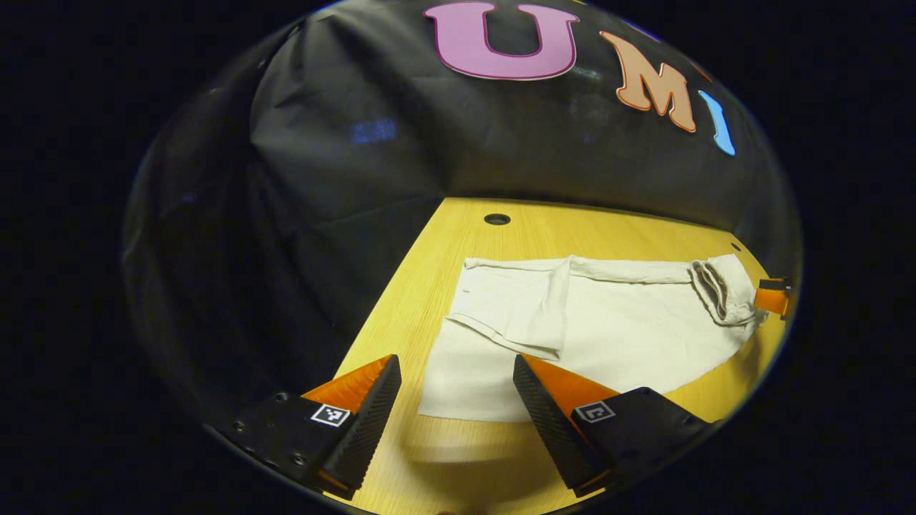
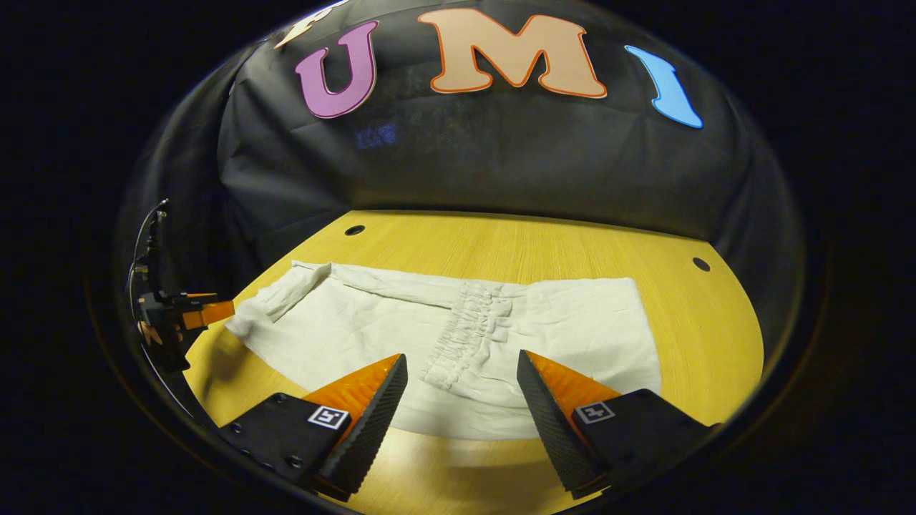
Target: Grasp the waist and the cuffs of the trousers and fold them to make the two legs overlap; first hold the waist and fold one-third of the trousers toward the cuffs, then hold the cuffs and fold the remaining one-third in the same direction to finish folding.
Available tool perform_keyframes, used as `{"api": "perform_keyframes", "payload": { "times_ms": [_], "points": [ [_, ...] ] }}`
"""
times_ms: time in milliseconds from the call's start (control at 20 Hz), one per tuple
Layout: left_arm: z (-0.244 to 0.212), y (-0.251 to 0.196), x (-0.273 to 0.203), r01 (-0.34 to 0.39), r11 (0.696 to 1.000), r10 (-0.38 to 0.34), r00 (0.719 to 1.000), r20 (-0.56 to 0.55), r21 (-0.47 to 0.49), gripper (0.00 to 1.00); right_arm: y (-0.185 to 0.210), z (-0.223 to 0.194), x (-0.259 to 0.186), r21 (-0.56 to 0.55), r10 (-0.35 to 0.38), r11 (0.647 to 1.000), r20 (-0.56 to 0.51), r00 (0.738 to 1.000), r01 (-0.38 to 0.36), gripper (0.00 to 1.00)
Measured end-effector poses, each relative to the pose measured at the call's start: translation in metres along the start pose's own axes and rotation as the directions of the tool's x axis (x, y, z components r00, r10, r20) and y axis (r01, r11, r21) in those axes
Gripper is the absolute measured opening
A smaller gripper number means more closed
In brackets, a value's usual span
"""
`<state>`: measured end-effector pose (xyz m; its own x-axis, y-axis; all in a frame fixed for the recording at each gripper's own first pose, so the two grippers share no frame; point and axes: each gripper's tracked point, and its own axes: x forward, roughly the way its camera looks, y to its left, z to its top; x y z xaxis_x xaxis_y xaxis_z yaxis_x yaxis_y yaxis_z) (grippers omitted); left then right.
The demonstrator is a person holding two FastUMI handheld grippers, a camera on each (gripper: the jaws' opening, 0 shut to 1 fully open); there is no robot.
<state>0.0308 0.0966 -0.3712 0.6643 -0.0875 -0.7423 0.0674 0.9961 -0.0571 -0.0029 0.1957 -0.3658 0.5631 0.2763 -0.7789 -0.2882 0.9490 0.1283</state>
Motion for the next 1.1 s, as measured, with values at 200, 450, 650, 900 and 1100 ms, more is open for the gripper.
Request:
{"api": "perform_keyframes", "payload": {
  "times_ms": [200,450,650,900,1100],
  "points": [
    [-0.015,0.001,0.013,0.011,0.998,-0.014,0.999,-0.048,-0.07,0.97,-0.013,0.0,-0.009,-0.03,-0.054,0.998,0.0,0.999,0.054,0.99],
    [-0.026,-0.001,0.02,0.027,0.996,-0.034,0.996,-0.08,-0.09,0.97,-0.022,0.005,-0.018,-0.031,-0.087,0.996,0.012,0.996,0.087,0.95],
    [-0.03,-0.009,0.023,0.021,0.998,-0.027,0.994,-0.108,-0.051,0.93,-0.026,0.004,-0.02,-0.038,-0.096,0.995,0.015,0.995,0.097,0.99],
    [-0.028,-0.039,0.026,0.083,0.994,-0.091,0.99,-0.107,-0.074,0.33,-0.027,0.003,-0.022,-0.047,-0.084,0.995,0.016,0.996,0.085,0.98],
    [-0.024,-0.04,0.025,0.041,0.984,-0.059,0.993,-0.098,-0.172,0.0,-0.039,0.006,-0.029,-0.04,-0.088,0.995,0.025,0.996,0.089,0.98]
  ]
}}
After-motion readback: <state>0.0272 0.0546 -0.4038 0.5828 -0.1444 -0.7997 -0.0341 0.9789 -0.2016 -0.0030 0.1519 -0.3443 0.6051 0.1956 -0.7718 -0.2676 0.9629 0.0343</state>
